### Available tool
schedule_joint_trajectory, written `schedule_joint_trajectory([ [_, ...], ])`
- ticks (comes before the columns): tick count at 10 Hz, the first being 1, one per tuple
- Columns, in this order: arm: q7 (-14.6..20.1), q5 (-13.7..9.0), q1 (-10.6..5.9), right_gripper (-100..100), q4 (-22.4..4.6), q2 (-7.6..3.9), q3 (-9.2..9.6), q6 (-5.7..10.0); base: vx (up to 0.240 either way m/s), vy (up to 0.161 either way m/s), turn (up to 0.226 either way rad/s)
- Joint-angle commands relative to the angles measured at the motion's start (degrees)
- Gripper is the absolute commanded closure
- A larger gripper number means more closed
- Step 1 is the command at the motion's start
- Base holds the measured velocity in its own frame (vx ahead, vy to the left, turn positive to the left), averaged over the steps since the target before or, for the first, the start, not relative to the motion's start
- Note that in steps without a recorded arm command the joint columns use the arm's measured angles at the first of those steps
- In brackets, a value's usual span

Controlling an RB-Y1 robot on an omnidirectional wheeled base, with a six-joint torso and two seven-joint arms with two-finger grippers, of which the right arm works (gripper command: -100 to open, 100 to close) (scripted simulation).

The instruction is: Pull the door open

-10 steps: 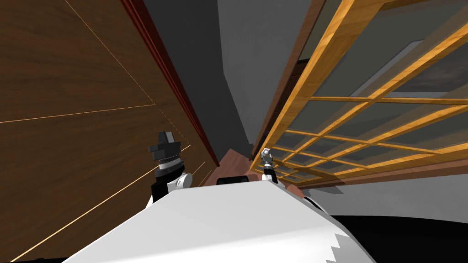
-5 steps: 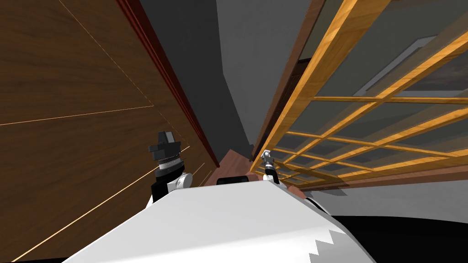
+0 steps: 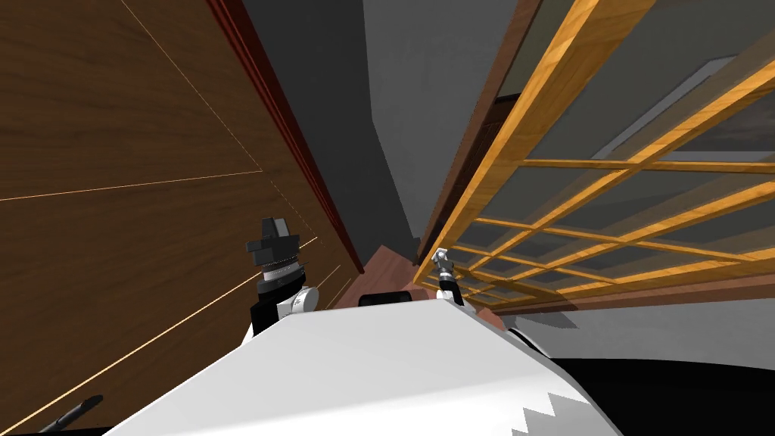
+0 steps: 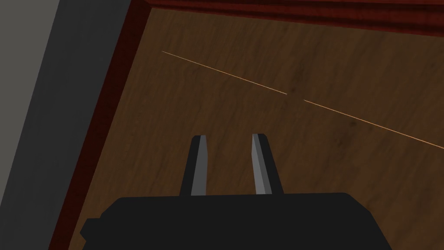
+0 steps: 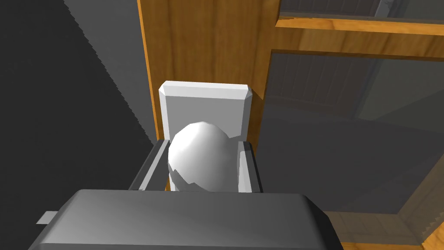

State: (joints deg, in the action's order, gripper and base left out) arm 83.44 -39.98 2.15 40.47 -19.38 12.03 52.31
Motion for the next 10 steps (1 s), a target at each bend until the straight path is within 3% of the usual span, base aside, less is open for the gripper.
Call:
schedule_joint_trajectory([
  [1,1.1,0.5,0.34,100,-0.1,-0.5,1.15,0.35,-0.229,-0.02,0.104],
  [6,5.6,2.5,1.87,100,1.6,-3.44,5.81,1.24,-0.266,-0.015,0.102],
  [7,5.2,2.3,1.42,100,0.7,-3.06,5.36,1.08,-0.113,-0.003,0.027],
  [8,6.6,3.2,2.18,100,1.2,-3.93,7.09,1.75,-0.186,-0.031,0.085],
  [10,7.4,3.7,2.59,100,1.6,-4.62,8.12,2.31,-0.195,-0.017,0.065],
])
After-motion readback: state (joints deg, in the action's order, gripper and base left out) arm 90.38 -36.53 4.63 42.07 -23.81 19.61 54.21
